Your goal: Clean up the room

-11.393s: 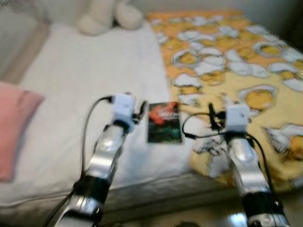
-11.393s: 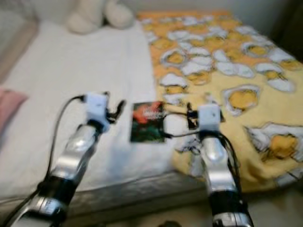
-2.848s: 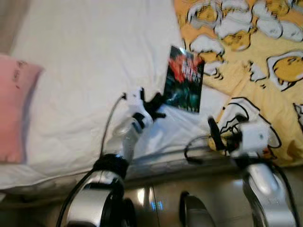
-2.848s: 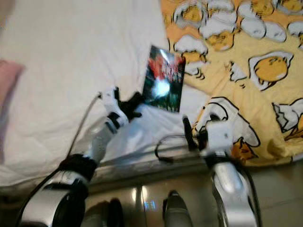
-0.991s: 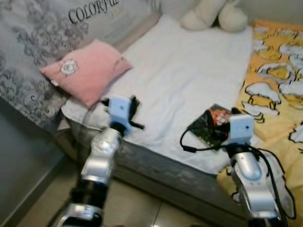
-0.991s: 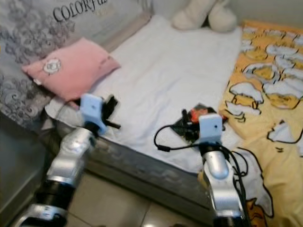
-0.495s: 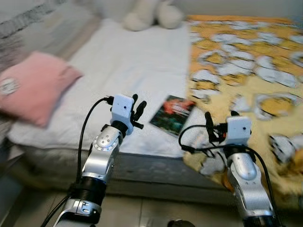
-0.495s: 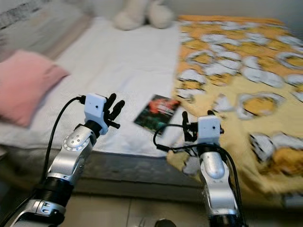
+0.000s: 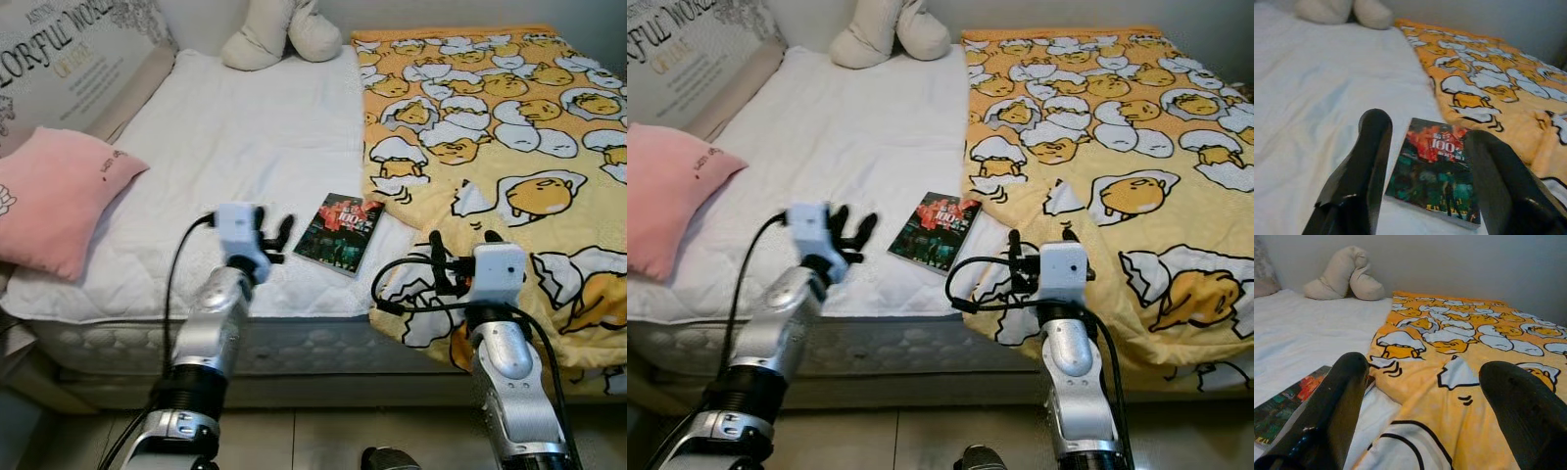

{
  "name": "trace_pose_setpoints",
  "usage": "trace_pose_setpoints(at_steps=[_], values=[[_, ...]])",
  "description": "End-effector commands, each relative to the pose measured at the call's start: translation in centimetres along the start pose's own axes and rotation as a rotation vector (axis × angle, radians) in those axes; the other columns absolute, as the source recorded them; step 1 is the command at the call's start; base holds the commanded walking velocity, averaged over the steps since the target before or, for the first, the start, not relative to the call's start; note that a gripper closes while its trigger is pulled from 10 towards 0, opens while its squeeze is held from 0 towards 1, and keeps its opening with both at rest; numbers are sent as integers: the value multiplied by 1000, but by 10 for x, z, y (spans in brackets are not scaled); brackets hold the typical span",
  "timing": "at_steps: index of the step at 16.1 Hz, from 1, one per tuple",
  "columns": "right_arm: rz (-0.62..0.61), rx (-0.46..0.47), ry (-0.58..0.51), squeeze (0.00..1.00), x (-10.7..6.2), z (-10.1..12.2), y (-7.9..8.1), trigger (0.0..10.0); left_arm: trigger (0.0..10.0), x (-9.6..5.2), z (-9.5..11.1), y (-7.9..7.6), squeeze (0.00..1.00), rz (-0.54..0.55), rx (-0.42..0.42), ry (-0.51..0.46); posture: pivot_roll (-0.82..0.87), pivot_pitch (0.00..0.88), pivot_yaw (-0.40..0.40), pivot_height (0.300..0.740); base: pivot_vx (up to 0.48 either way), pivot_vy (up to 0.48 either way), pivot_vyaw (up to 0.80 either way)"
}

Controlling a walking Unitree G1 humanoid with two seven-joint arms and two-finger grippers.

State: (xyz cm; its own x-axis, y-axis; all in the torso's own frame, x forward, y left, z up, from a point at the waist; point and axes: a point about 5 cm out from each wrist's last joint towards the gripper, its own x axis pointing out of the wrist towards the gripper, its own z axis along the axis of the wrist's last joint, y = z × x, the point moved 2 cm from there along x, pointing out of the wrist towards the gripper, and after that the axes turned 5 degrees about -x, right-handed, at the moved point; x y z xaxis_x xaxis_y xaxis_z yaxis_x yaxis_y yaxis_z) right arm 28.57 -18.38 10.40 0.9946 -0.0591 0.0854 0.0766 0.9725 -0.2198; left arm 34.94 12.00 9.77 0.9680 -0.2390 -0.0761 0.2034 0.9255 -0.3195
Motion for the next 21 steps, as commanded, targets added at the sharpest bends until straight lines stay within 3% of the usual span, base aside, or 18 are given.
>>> trace_pose_setpoints(at_steps=[1,3,6,7,10,13,21], values=[[-10,33,4,0,-4,-2,-1,10000,10000,-6,-1,9,1000,43,-5,2,-192,0,102,736,0,0,0],[5,25,34,0,-9,-8,-4,10000,10000,-9,2,8,1000,41,5,-13,-182,0,69,736,0,0,0],[86,-23,37,0,-1,-6,-1,10000,10000,-7,-1,-2,1000,-19,52,-20,-167,0,7,736,0,0,0],[93,-27,26,0,4,-3,-2,10000,10000,-4,4,-4,0,-14,88,-37,-159,0,-8,736,0,0,-744],[119,-48,-15,0,15,6,1,10000,10000,0,10,-9,0,-32,136,-56,-160,0,-4,736,0,0,0],[124,-42,-44,0,22,13,9,10000,10000,0,10,-16,0,-72,156,-66,-158,0,4,736,445,0,0],[124,-50,-25,0,18,5,13,10000,10000,3,15,-14,0,-100,156,-66,-166,0,33,736,474,0,-238]])
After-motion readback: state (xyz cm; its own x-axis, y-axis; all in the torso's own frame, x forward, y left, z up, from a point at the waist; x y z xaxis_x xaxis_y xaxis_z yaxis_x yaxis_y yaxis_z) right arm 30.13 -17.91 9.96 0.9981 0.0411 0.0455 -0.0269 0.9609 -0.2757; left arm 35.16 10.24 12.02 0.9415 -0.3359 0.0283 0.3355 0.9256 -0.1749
